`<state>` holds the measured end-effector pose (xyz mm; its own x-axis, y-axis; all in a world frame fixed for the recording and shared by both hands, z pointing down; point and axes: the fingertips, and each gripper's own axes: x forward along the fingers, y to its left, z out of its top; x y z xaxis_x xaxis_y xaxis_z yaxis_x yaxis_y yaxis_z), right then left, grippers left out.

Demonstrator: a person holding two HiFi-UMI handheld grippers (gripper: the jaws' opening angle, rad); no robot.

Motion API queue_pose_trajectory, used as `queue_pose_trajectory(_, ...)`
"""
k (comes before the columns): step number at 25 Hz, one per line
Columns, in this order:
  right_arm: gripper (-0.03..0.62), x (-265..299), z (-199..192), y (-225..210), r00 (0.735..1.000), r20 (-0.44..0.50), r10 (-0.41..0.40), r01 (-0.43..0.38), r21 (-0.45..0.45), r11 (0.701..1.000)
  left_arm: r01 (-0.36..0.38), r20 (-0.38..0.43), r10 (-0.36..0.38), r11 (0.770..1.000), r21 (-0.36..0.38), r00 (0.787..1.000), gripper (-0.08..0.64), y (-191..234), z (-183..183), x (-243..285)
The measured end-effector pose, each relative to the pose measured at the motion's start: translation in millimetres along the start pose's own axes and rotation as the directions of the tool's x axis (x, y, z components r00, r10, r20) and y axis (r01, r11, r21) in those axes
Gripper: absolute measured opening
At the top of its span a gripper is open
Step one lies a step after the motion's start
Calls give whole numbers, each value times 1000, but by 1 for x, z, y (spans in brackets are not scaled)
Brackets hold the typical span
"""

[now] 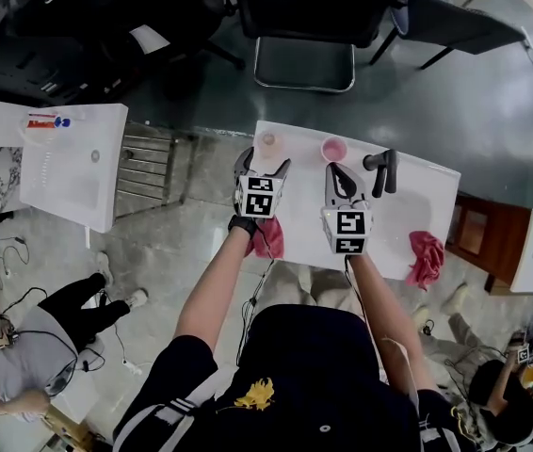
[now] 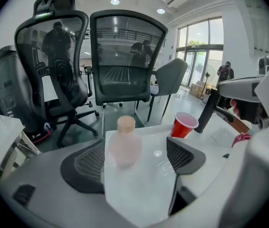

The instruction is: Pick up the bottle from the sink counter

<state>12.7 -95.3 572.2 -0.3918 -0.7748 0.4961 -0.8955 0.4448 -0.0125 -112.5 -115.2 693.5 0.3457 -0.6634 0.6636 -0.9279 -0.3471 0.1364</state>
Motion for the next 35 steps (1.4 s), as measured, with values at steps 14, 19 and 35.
queue_pose_trajectory(14,25,41,-27,1,998,-67,-2,2,-1,1000,-4,-26,4,1000,-8,1000,416,18,-12,52)
queue_pose_trajectory(19,25,42,-32,3,997,-73,-3,3,5,1000,-22,-20,22,1000,-2,1000,416,25,-10,66)
queue_pose_trajectory(35,25,35,-42,-6,996,-83,-28,30,26,999,-49,-42,51,997,60,998,420,27,-9,97)
